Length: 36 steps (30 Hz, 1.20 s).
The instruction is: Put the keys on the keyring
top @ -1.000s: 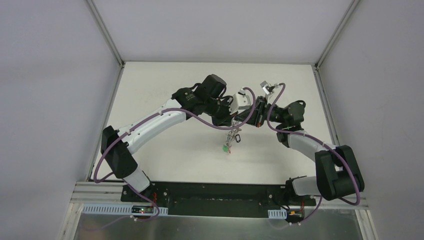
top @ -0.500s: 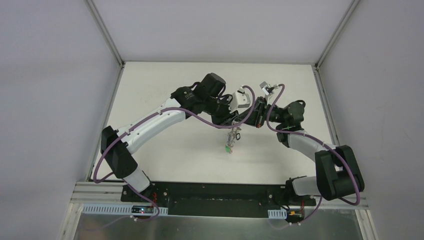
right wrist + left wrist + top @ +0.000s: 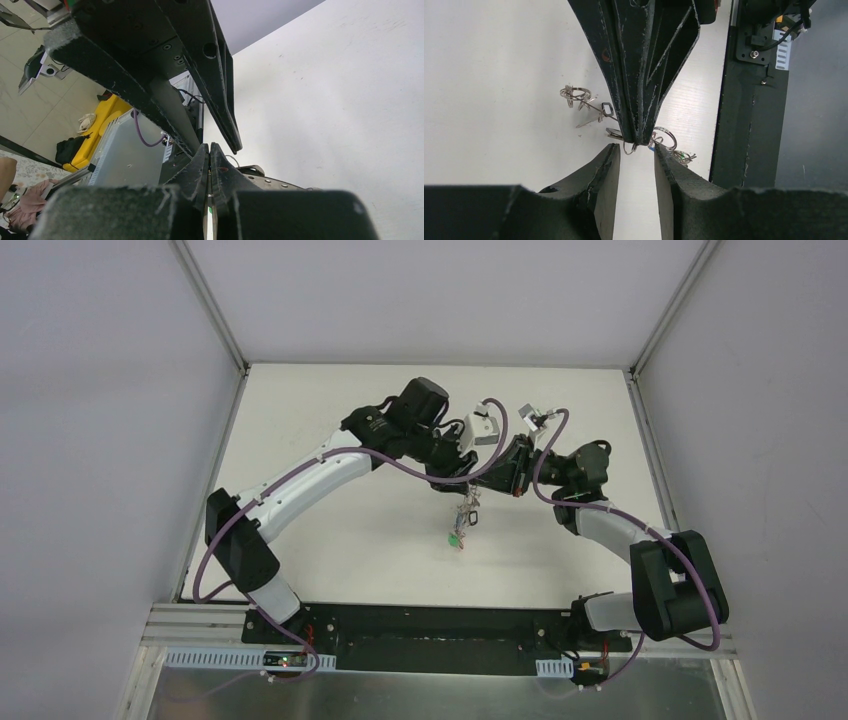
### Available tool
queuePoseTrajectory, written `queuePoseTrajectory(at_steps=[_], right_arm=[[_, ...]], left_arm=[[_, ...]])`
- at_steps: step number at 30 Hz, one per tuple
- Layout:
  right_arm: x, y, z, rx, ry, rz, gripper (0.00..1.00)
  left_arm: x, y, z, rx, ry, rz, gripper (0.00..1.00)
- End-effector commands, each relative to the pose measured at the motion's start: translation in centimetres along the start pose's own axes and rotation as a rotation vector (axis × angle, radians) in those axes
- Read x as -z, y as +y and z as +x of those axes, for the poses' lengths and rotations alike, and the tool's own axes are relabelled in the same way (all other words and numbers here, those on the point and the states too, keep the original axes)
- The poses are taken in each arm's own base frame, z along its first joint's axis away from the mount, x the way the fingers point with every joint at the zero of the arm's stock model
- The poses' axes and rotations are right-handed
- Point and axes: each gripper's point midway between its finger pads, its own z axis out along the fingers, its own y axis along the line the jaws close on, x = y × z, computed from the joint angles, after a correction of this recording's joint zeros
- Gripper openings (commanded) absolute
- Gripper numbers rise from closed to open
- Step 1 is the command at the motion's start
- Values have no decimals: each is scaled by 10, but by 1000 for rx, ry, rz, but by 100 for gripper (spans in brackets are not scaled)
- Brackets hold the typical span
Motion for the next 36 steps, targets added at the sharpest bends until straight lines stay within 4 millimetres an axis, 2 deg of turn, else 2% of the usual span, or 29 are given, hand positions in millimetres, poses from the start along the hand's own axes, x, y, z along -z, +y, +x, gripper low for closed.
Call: queuePoseTrajectory(at_steps=[1,9,15,19,30,36], right_arm=[[0,18,-21,128,-27,-42,0],[0,17,-21,127,-29,-40,0],[0,16,-20,120,-27,-39,0],[0,15,-20,118,-27,-38,0],[0,7,-18,111,-18,-22,0],[5,6,-11,187,20,-16,11]], left_arm=[[-1,-4,-15,12,-44,47,31],[-6,-3,-11,32,-49,73,25],[-6,-2,-13,48,-59,94,8],[-6,-2,-12,55,-57,104,1],[2,-3,-13,61,-52,94,0],[24,-3,11,51,146,44,0]])
